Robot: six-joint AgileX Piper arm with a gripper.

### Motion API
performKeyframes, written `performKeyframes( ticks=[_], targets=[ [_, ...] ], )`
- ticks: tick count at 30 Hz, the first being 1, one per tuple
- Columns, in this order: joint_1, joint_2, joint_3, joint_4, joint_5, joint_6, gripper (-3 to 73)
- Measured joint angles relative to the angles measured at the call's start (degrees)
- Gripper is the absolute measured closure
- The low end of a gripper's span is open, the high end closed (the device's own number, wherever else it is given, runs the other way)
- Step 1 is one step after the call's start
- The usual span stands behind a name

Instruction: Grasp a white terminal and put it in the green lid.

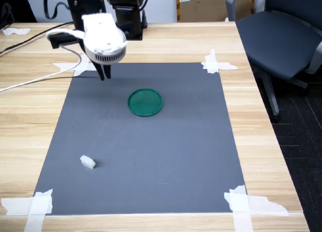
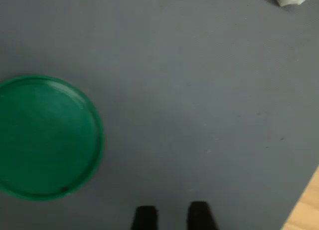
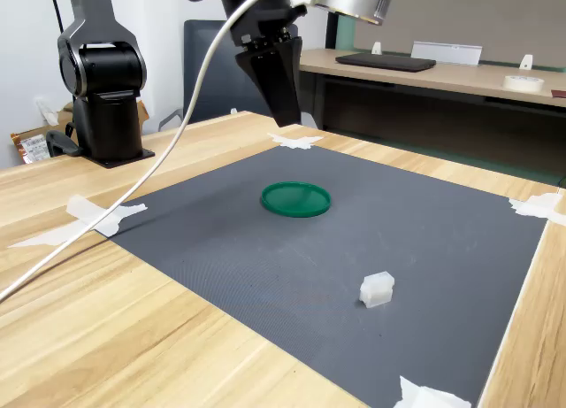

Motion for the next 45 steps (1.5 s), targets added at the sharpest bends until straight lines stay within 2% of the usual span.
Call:
performKeyframes(
  ticks=[8, 13, 18, 24, 28, 31, 38, 45],
  targets=[
    [0.0, 6.4, -6.8, -4.2, 0.1, -0.1, 24.9],
    [0.0, 9.8, -10.8, -7.5, -0.6, -0.7, 13.4],
    [0.0, 12.6, -15.5, -8.3, -0.7, -3.2, 11.9],
    [0.0, 17.0, -20.1, -7.4, 5.4, -11.6, 11.8],
    [0.0, 19.8, -23.3, -7.2, 7.9, -14.6, 11.6],
    [0.0, 21.7, -26.1, -6.7, 8.9, -14.9, 11.6],
    [0.0, 26.3, -33.9, -2.6, 15.3, -15.0, 11.6],
    [0.0, 30.9, -40.0, -3.5, 16.6, -12.6, 11.6]
  ],
)
